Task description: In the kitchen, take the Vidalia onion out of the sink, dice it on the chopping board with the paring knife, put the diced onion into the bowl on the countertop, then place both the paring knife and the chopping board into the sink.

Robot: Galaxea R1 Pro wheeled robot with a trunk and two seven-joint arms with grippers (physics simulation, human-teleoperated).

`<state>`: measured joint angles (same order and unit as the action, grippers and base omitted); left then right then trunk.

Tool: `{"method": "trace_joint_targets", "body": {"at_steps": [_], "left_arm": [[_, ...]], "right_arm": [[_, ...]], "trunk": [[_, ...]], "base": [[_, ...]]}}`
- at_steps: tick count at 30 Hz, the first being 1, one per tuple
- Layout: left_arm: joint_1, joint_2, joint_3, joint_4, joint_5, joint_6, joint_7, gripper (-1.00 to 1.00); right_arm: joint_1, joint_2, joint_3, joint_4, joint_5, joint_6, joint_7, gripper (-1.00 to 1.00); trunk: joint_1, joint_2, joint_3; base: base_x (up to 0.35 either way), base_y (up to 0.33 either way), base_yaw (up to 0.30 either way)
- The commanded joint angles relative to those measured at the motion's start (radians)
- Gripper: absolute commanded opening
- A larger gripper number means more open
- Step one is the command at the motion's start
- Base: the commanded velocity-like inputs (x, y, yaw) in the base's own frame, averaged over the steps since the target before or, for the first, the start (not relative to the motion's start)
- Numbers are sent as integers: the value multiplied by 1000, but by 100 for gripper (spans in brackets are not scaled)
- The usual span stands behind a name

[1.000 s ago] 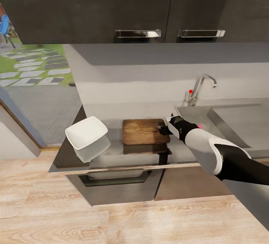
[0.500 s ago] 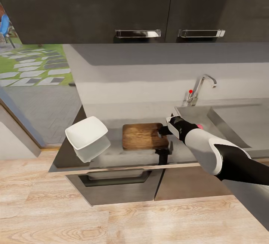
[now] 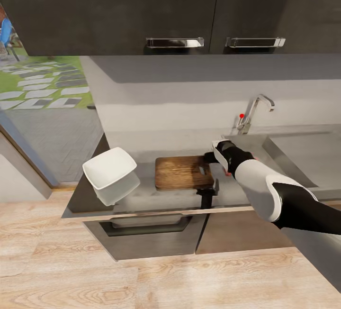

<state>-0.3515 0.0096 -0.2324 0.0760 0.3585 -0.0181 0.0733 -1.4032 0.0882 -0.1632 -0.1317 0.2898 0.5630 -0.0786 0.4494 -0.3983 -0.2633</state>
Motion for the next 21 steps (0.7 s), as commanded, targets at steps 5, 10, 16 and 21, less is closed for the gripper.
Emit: {"method": "trace_joint_targets", "body": {"at_steps": [5,10,16,21], "left_arm": [[-1,0,-8,2,8,-2,0,100],[-1,-1,-8,2,7,-2,-1,100],[-1,-3,-8,2,7,-2,-1,100],[-1,-3,-8,3,7,-1,-1,100]], "right_arm": [[-1,8,-9,-239,4,173,-3,100],[-1,16,-4,-460,2,372,-1,100],[-1,36,-1,-508,2,411,1,100],[-1,41,-1,-513,2,416,1,100]], "trunk": [[1,-2,-2],[1,-2,-2],[1,-2,-2],[1,-2,-2]], "base": [[0,0,0],[0,0,0],[-127,-35,0],[-295,-48,0]]}}
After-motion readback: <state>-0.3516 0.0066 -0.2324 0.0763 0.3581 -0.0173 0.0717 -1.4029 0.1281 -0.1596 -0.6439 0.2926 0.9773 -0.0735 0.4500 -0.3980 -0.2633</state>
